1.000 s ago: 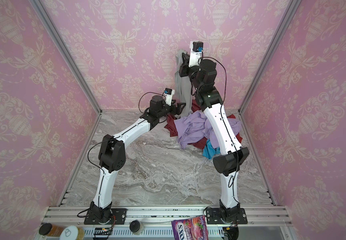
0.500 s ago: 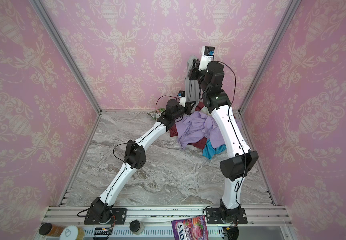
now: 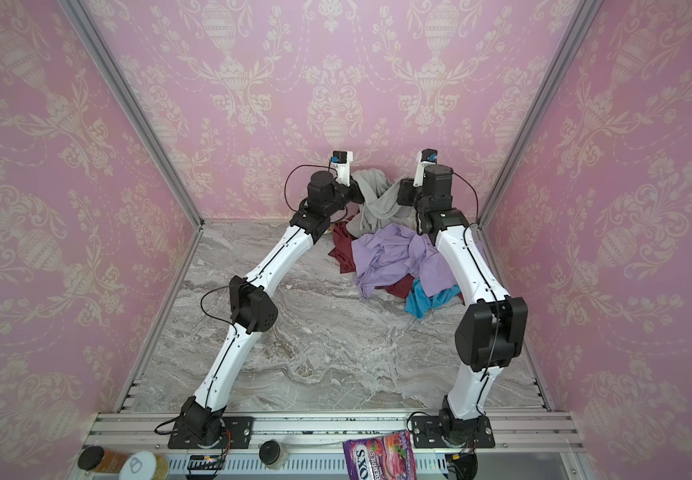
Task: Pick out a specific cloth from the pile
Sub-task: 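Grasp the hanging grey-beige garment with the left gripper beside the right gripper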
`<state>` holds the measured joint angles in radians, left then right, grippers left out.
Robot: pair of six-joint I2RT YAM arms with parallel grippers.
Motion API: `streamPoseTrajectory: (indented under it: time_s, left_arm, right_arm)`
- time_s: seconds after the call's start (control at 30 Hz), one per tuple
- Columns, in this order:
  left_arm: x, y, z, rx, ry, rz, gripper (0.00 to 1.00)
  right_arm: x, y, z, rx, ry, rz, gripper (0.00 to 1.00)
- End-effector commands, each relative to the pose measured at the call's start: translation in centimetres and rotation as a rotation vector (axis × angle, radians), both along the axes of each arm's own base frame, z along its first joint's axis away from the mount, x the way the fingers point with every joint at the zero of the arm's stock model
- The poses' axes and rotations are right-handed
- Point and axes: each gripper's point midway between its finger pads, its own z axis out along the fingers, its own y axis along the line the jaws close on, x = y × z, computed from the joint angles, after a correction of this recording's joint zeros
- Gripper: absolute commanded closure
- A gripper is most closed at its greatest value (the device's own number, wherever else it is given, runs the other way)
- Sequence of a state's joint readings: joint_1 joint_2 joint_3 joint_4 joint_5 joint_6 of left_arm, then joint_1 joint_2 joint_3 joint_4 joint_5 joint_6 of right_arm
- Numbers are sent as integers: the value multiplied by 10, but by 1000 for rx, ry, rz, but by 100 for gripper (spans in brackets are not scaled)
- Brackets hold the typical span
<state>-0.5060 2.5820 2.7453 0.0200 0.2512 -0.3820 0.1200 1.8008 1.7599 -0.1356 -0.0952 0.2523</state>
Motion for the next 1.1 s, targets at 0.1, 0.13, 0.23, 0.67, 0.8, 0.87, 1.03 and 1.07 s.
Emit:
streamPoseTrajectory:
  time_s: [0.1, 0.13, 0.23, 0.67, 0.8, 0.87, 1.03, 1.07]
  left_arm:
    - [-44, 47, 137, -163, -188, 25, 100]
    - [-50, 50, 147, -169, -203, 26, 100]
    - [-68, 59, 173, -163, -244, 30, 100]
    - [-121, 139, 254, -60, -337, 240, 100]
    - [-132, 174, 269, -69, -316, 292, 100]
    - [-140, 184, 275, -63, -314, 311, 100]
    - [-165, 198, 292, -51, -332, 334, 100]
    - [-170, 202, 296, -51, -334, 344, 100]
  right_arm:
    - [-3, 48, -17, 40, -47, 281, 29]
    - [-5, 55, -20, 42, -59, 324, 24]
    - [-10, 71, -28, 40, -95, 410, 11]
    - [-45, 146, -57, -47, -220, 616, 0]
    - [-49, 167, -62, -107, -258, 613, 0]
    - [-47, 179, -66, -147, -268, 605, 0]
    - [-30, 214, -86, -202, -267, 586, 0]
    - [-28, 220, -90, -202, -271, 592, 0]
